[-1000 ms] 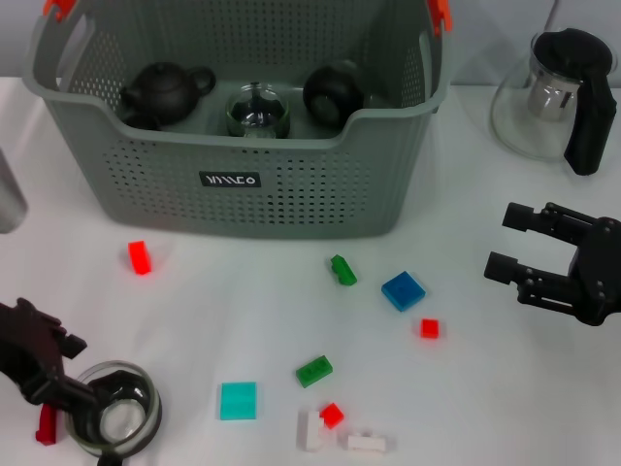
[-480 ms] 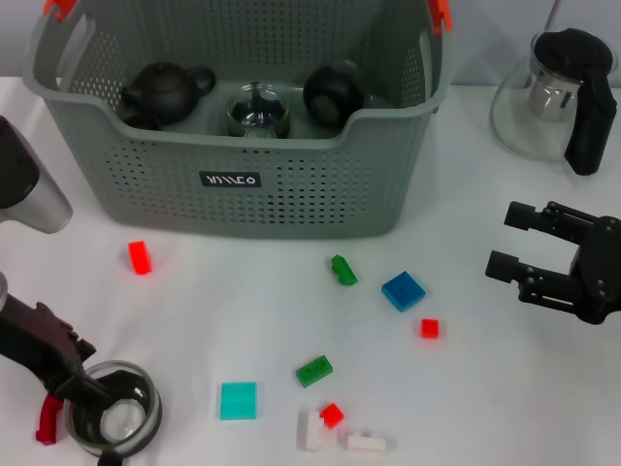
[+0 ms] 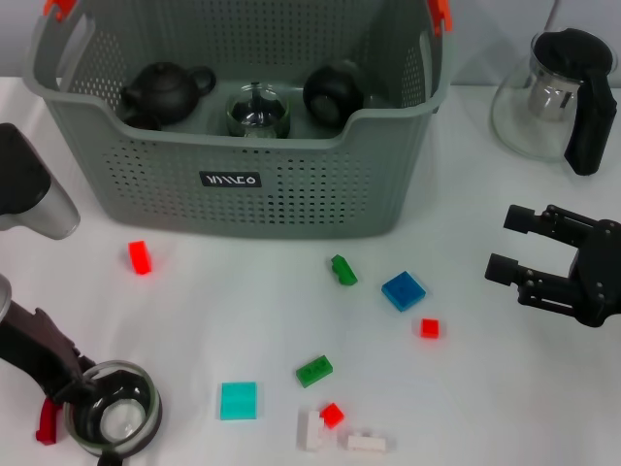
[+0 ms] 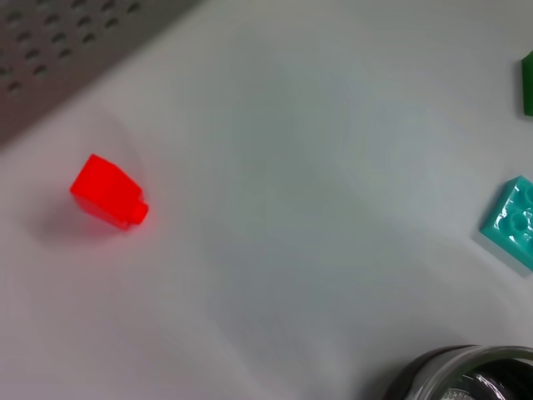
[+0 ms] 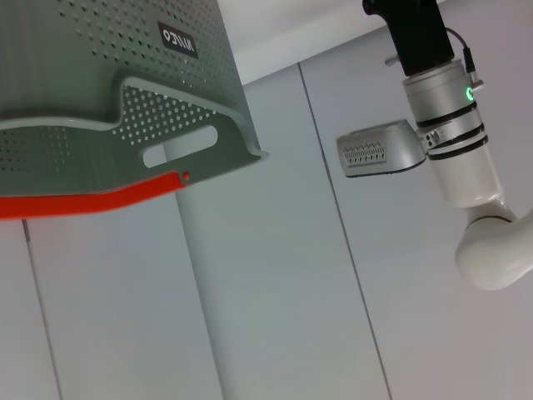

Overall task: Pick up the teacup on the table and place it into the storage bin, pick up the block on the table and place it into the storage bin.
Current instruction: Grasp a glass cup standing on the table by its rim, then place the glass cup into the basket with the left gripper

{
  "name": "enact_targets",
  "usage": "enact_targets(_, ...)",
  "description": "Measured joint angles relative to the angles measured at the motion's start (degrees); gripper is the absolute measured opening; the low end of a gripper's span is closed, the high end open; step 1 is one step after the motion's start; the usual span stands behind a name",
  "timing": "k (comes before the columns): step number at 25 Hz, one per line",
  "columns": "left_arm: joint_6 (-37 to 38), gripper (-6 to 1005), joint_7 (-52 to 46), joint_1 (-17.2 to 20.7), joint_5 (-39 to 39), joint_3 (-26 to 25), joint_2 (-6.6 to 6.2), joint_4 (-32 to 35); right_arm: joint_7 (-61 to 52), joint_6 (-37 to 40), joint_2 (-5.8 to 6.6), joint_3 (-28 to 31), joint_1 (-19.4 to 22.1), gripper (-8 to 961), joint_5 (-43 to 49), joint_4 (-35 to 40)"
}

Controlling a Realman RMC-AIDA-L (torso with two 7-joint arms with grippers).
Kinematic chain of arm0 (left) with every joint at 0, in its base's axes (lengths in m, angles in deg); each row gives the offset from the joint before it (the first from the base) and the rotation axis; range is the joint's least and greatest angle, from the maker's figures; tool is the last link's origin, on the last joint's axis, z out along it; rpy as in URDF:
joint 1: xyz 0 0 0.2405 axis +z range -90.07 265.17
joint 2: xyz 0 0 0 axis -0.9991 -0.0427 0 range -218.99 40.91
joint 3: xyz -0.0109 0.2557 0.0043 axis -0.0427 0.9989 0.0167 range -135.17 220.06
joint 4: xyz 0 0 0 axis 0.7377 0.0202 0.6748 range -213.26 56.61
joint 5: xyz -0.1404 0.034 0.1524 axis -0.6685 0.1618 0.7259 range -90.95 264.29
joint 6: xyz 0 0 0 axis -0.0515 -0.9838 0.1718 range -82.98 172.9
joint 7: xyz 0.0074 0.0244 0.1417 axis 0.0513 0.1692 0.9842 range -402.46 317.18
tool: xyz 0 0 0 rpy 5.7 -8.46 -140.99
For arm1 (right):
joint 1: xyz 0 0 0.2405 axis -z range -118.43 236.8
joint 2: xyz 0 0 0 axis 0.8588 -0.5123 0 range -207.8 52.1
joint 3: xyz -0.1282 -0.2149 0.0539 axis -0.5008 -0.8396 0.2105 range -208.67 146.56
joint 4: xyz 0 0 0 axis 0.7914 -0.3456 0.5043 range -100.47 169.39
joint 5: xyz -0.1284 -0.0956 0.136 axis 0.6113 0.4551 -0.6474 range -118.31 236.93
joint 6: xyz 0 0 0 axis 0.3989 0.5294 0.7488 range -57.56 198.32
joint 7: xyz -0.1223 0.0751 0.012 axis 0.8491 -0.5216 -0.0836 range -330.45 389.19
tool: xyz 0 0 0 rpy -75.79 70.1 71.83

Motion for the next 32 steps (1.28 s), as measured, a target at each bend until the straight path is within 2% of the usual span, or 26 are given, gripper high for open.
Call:
enact_targets(5, 0.2, 245, -0.2, 0.0, 0.1, 0.0, -0.06, 0.3, 0.0, 0.0, 0.00, 0.0, -0.1, 807, 0.0, 0.0)
enact_targets(14, 0.5, 80, -0.3, -0.4, -0.3, -1.1, -0.09, 1.0, 0.0, 0.0, 0.00, 0.0, -0.1, 806, 0.0, 0.0)
enact_targets(18, 2.1, 51, 3.0, -1.9, -4.7, -6.9, -0.40, 0.4, 0.0, 0.0, 0.00, 0.0, -0.1, 807, 0.0, 0.0)
enact_targets(20, 5.0, 44, 6.7, -3.5, -10.0, -12.8, -1.25, -2.0, 0.0, 0.0, 0.00, 0.0, -0.1, 807, 0.0, 0.0)
enact_targets(23, 10.5, 41, 12.6, -6.8, -21.8, -23.6, -4.93, -11.8, 0.0, 0.0, 0.00, -0.1, -0.1, 807, 0.0, 0.0)
enact_targets(25, 12.3, 41, 15.8, -8.5, -30.5, -28.9, -8.64, -22.7, 0.1, -0.1, -0.01, -0.1, -0.1, 807, 0.0, 0.0)
enact_targets(28, 12.4, 41, 19.4, -9.7, -41.8, -31.9, -12.84, -36.6, 0.1, -0.1, 0.00, -0.2, -0.2, 806, 0.0, 0.0)
enact_targets(29, 12.4, 41, 20.5, -10.0, -46.8, -32.8, -13.77, -40.4, 0.1, -0.1, -0.01, -0.2, -0.2, 806, 0.0, -0.1)
enact_targets(30, 12.4, 40, 20.5, -10.0, -46.8, -32.8, -13.77, -40.4, 0.2, -0.1, 0.00, -0.2, -0.2, 806, 0.0, -0.1)
enact_targets(31, 12.3, 40, 20.7, -10.5, -55.3, -33.9, -14.14, -44.1, 0.2, -0.1, -0.01, -0.2, -0.2, 806, 0.0, -0.1)
enact_targets(32, 12.1, 40, 20.3, -10.7, -57.4, -34.0, -13.99, -44.0, 0.2, -0.1, -0.01, -0.2, -0.2, 806, 0.0, -0.1)
